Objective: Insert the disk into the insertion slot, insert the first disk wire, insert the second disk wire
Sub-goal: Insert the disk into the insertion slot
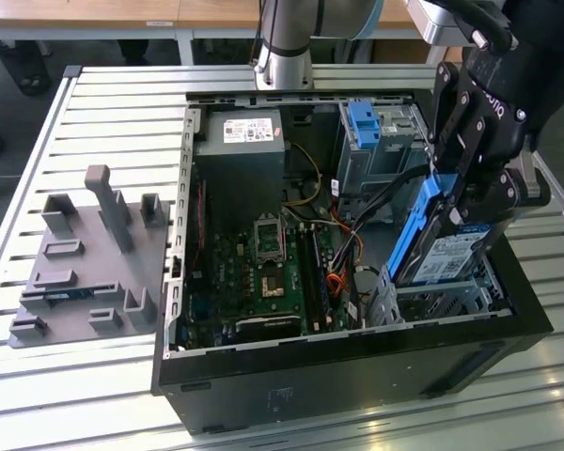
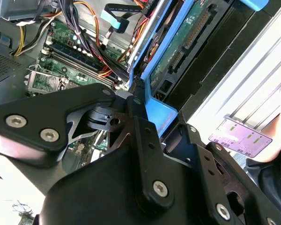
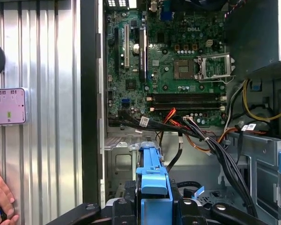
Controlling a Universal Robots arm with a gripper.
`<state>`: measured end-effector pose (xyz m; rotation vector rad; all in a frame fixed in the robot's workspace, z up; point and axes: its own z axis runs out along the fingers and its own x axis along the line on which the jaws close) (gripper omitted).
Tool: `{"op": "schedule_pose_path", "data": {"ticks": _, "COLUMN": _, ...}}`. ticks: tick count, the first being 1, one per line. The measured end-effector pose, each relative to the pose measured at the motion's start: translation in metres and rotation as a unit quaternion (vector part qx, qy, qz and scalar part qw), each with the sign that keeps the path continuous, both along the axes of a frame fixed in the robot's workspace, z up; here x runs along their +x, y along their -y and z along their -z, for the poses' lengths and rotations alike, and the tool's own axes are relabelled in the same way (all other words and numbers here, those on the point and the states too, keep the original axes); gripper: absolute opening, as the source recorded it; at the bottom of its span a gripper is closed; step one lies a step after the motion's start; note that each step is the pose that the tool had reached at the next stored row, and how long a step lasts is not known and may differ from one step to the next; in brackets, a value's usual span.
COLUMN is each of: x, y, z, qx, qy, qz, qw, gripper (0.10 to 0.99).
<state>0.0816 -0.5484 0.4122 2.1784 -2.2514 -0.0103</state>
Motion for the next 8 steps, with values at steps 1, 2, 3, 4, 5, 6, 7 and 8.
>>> {"op": "schedule_pose_path", "data": {"ticks": 1, "x": 0.0, "y": 0.0, "z": 0.0007, "qx": 0.0, "qy": 0.0, "qz": 0.0, "qw": 1.0, "gripper": 0.365}}
{"op": "schedule_pose_path", "data": {"ticks": 2, "x": 0.0, "y": 0.0, "z": 0.0013, "qx": 0.0, "qy": 0.0, "qz": 0.0, "qw": 1.0, "gripper": 0.365}}
{"op": "schedule_pose_path", "data": {"ticks": 3, "x": 0.0, "y": 0.0, "z": 0.002, "qx": 0.0, "qy": 0.0, "qz": 0.0, "qw": 1.0, "gripper": 0.365}}
{"op": "schedule_pose_path", "data": {"ticks": 4, "x": 0.0, "y": 0.0, "z": 0.0027, "qx": 0.0, "qy": 0.0, "qz": 0.0, "qw": 1.0, "gripper": 0.365}}
{"op": "schedule_pose_path", "data": {"ticks": 5, "x": 0.0, "y": 0.0, "z": 0.0035, "qx": -0.0001, "qy": 0.0, "qz": 0.0, "qw": 1.0, "gripper": 0.365}}
{"op": "schedule_pose_path", "data": {"ticks": 6, "x": 0.0, "y": 0.0, "z": 0.0042, "qx": -0.0001, "qy": 0.0, "qz": 0.0, "qw": 1.0, "gripper": 0.365}}
{"op": "schedule_pose_path", "data": {"ticks": 7, "x": 0.0, "y": 0.0, "z": 0.005, "qx": 0.0, "qy": 0.0, "qz": 0.0, "qw": 1.0, "gripper": 0.365}}
{"op": "schedule_pose_path", "data": {"ticks": 8, "x": 0.0, "y": 0.0, "z": 0.0058, "qx": 0.0, "qy": 0.0, "qz": 0.0, "qw": 1.0, "gripper": 0.365}}
